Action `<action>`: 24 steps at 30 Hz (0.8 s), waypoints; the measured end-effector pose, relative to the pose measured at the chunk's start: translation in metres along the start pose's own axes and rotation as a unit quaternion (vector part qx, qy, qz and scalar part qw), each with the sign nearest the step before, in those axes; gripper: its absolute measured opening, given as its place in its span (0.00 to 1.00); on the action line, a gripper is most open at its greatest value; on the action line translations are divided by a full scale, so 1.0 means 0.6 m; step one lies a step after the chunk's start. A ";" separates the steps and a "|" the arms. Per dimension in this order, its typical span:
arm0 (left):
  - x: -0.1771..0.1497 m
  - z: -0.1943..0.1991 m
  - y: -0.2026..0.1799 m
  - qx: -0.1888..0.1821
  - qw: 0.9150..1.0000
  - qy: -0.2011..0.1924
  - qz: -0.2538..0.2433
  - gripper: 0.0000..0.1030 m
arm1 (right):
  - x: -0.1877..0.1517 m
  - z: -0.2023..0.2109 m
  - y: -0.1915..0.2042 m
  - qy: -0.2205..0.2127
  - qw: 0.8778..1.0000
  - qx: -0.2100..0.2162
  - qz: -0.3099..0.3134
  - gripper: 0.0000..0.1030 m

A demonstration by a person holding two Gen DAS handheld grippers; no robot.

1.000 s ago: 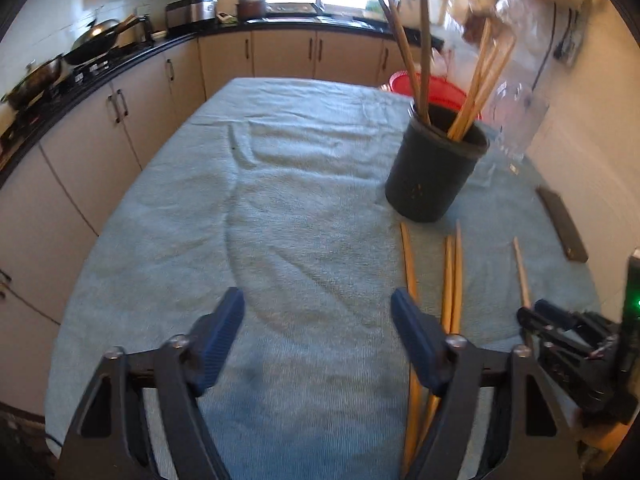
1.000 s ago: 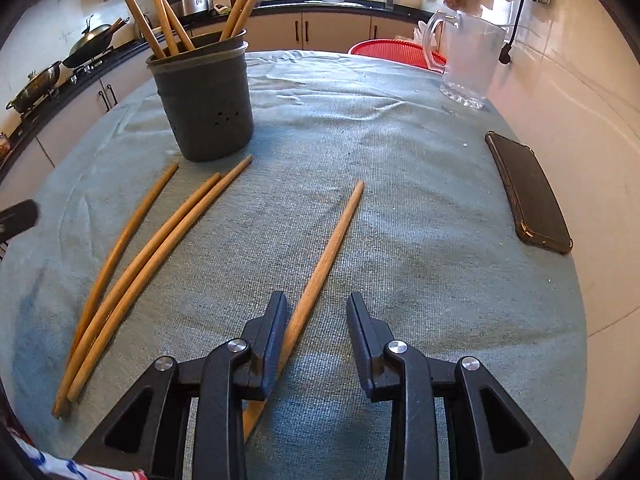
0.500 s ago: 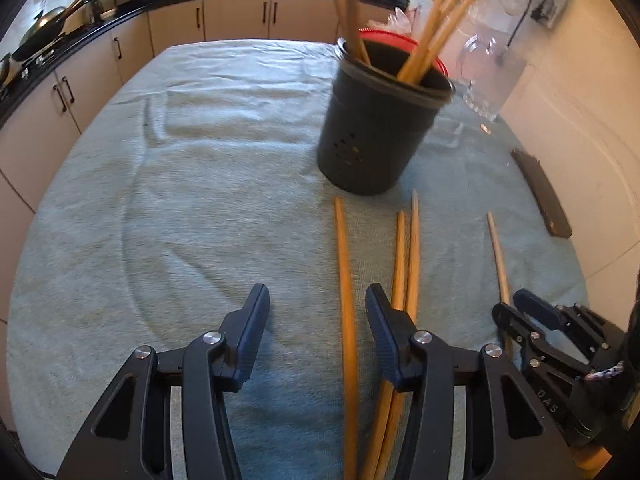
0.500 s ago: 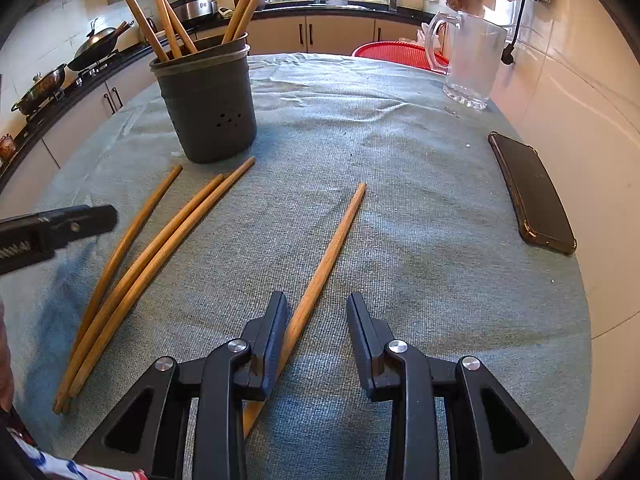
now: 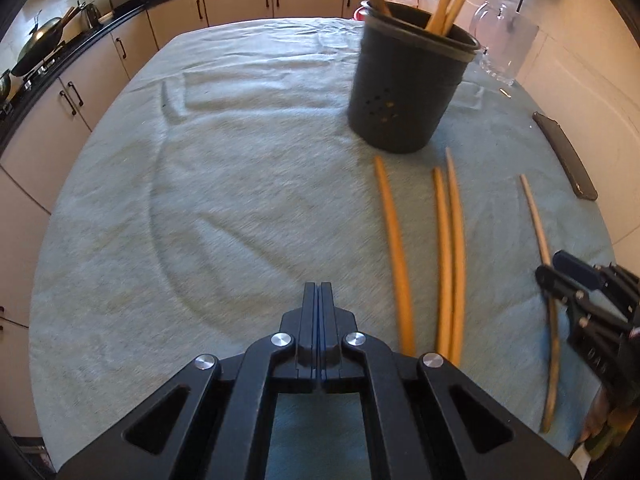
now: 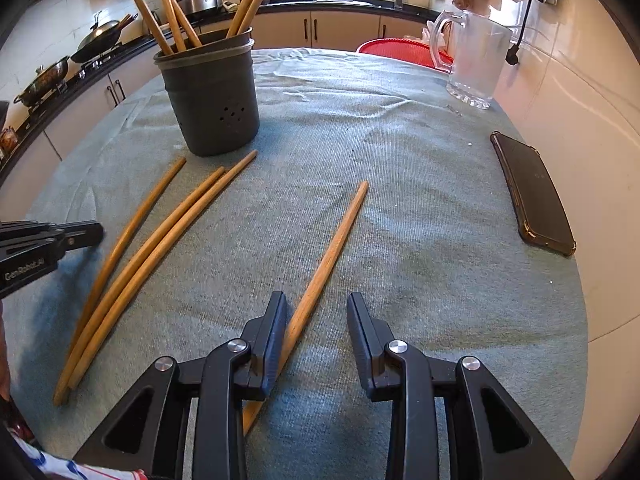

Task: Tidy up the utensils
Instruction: 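Close the left gripper on a chopstick while the right gripper grasps another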

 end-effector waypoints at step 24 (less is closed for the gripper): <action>0.014 0.031 0.017 -0.091 0.994 0.048 0.027 0.11 | 0.035 -0.024 -0.044 0.124 0.992 0.006 -0.014 0.33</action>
Point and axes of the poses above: each gripper's, at about its wrist camera, not at the fingertips, and z roughly against the way its jaws point, y to its left, x to its top, the point moved 5 cm from there along -z, roughly the way its jaws point, and after that the axes turned 2 degrees about y, right-handed, at the moved point
